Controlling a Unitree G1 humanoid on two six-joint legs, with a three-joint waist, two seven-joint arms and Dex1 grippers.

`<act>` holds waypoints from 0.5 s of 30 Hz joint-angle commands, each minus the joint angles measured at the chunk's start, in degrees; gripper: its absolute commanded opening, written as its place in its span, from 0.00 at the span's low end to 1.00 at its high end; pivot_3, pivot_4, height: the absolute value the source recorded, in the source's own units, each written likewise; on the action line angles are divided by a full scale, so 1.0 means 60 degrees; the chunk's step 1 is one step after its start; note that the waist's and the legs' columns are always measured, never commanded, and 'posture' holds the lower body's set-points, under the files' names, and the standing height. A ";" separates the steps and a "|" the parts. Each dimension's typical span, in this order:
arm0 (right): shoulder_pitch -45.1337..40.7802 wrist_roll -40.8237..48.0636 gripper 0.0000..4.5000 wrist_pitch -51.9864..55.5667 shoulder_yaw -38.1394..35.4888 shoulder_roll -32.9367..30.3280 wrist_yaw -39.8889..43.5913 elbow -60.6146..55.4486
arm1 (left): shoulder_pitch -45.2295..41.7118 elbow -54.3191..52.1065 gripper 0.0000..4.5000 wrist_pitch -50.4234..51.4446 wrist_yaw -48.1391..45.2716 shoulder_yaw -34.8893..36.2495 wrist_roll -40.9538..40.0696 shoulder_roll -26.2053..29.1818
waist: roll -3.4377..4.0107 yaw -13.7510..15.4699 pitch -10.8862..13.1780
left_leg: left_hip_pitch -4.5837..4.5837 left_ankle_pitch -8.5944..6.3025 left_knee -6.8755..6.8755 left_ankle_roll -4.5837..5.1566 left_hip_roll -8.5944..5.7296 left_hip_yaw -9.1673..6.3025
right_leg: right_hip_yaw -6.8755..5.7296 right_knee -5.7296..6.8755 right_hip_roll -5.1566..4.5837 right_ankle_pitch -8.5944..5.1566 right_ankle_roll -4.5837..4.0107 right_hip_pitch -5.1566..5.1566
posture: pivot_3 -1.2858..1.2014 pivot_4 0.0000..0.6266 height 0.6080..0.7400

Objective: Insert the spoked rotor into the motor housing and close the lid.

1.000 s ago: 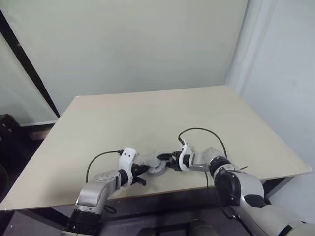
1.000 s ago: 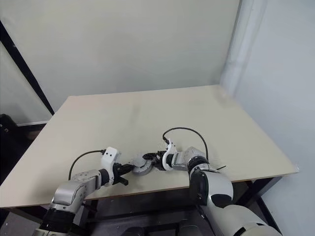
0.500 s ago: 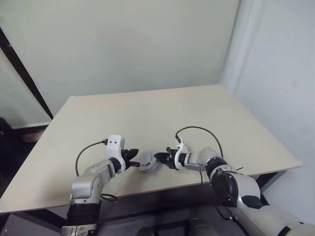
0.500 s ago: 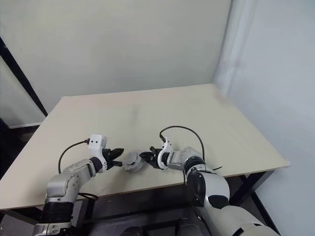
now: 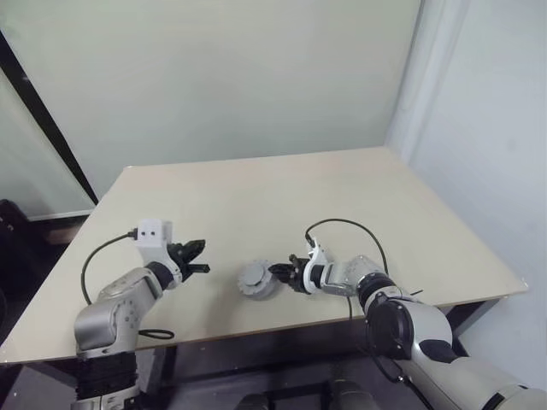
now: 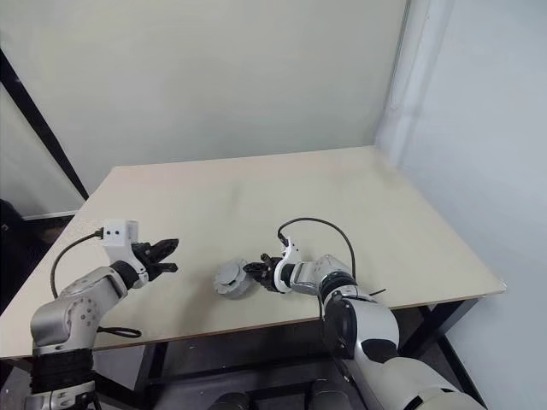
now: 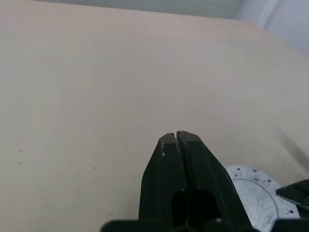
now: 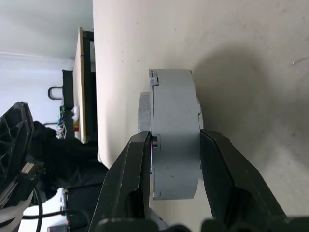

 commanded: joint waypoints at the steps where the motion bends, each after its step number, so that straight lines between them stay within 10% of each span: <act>1: -0.0105 0.0053 0.27 -0.0225 0.0003 -0.0062 -0.0255 -0.0107 | -0.0052 -0.0428 0.00 -0.0130 0.0190 0.0385 -0.0209 0.0037 | 0.0002 0.0000 0.0001 | -0.0004 0.0000 -0.0005 0.0000 0.0000 0.0008 | -0.0019 -0.0003 -0.0016 0.0000 0.0000 -0.0001 | 0.52 0.00 1.00; 9: -0.0200 0.0274 0.27 -0.0406 -0.0147 -0.0012 -0.0308 -0.0124 | 0.0034 -0.0439 0.00 -0.0108 0.0282 0.0418 -0.0257 0.0034 | 0.0087 0.0114 0.0003 | -0.0298 -0.0002 -0.0056 0.0000 0.0310 0.0019 | -0.0266 -0.0328 0.0007 0.0362 -0.0050 0.0012 | 0.52 0.00 1.00; 10: -0.0209 0.0280 0.27 -0.0413 -0.0144 -0.0009 -0.0311 -0.0122 | 0.0037 -0.0429 0.00 -0.0101 0.0297 0.0423 -0.0265 0.0033 | -0.0111 0.0194 -0.0040 | -0.0377 0.0001 -0.0136 0.0005 0.0438 0.0088 | -0.0237 -0.0076 -0.0010 0.0424 -0.0030 -0.0071 | 0.52 0.00 1.00; 11: -0.0216 0.0288 0.27 -0.0420 -0.0139 -0.0004 -0.0312 -0.0121 | 0.0038 -0.0419 0.00 -0.0096 0.0304 0.0424 -0.0270 0.0031 | -0.0359 0.0348 -0.0043 | -0.0434 0.0018 -0.0173 0.0032 0.0489 0.0361 | -0.0095 0.0941 -0.0115 0.0268 0.0109 -0.0100 | 0.52 0.00 1.00; 12: -0.0215 0.0290 0.27 -0.0433 -0.0127 -0.0001 -0.0303 -0.0120 | 0.0050 -0.0416 0.00 -0.0097 0.0316 0.0409 -0.0272 0.0019 | -0.0375 0.0414 0.0031 | -0.0317 0.0075 -0.0201 0.0095 0.0459 0.0612 | 0.0318 0.1233 -0.0023 -0.0655 -0.0231 0.0031 | 0.52 0.00 1.00; 15: -0.0207 0.0312 0.27 -0.0469 -0.0116 0.0008 -0.0305 -0.0116 | 0.0097 -0.0432 0.00 -0.0117 0.0346 0.0356 -0.0295 0.0007 | -0.0316 0.0443 0.0107 | -0.0186 0.0110 -0.0268 0.0081 0.0299 0.0509 | 0.0492 0.1193 0.0154 -0.0785 -0.0467 0.0056 | 0.52 0.00 1.00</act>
